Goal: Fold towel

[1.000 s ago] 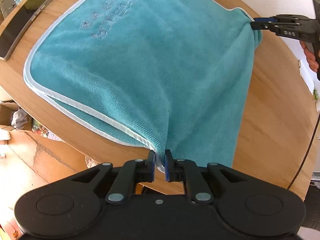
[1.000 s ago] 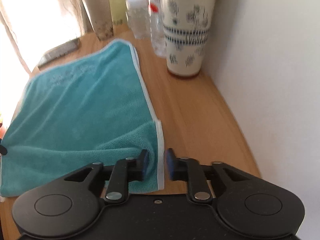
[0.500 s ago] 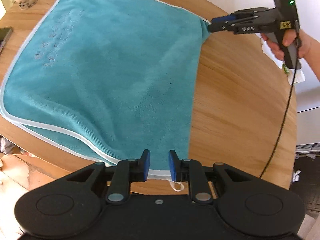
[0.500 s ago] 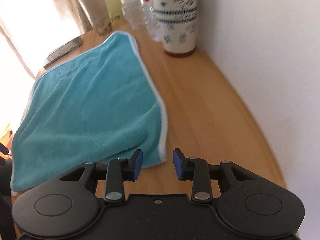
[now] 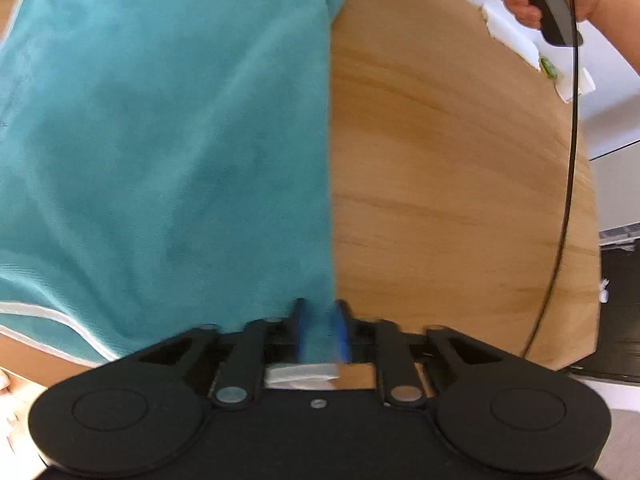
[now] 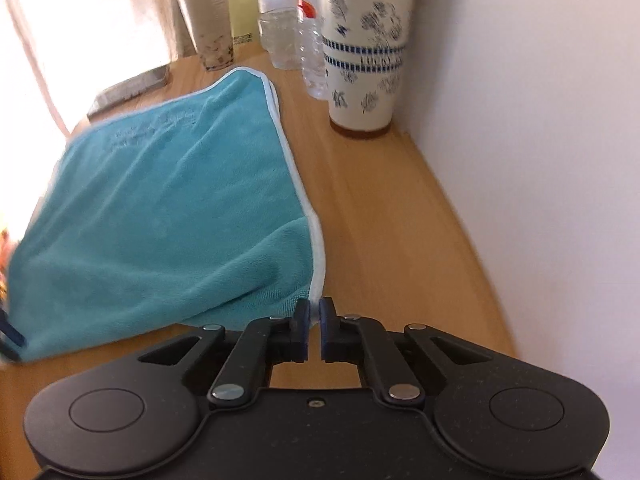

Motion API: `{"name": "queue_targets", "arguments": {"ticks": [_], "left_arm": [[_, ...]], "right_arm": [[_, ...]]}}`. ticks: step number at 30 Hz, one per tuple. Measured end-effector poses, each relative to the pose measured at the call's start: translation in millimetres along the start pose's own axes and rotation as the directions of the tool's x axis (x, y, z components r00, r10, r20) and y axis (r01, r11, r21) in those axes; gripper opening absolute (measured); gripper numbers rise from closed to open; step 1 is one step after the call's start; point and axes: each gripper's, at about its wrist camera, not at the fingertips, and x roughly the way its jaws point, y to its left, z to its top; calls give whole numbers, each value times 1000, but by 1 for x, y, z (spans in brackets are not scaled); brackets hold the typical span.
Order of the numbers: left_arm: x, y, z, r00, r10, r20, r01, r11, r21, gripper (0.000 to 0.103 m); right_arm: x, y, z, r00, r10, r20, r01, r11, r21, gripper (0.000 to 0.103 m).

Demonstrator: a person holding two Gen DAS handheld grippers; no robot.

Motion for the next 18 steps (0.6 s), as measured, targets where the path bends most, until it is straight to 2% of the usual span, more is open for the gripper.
{"name": "queue_targets", "arguments": {"ticks": [6,9,11,14,16,18], "left_arm": [[7,7,0,998,-29,-48,29,1000,-6,6],[11,7,0,998,-34,-55,34,999,-10,6],[14,7,1,997,-38,-62,37,999,-18,6],[17,6,1,996,-44,-72,43,999,-17,8],[19,4,1,996,-46,-73,46,999,-4,8],[23,5,1,996,-48,-75,48,999,-6,8]], "right_arm": [[-4,3,11,990,-44,131,48,998,-32,4],[10,15,12,989,-97,110,109,989,-100,5],[14,15,12,978,-185,99,195,975,-102,6],[1,2,10,975,-205,89,207,978,-8,10],[-14,-8,7,979,-197,49,192,977,97,10],[-25,-12,1,990,-139,7,134,962,238,23]]}}
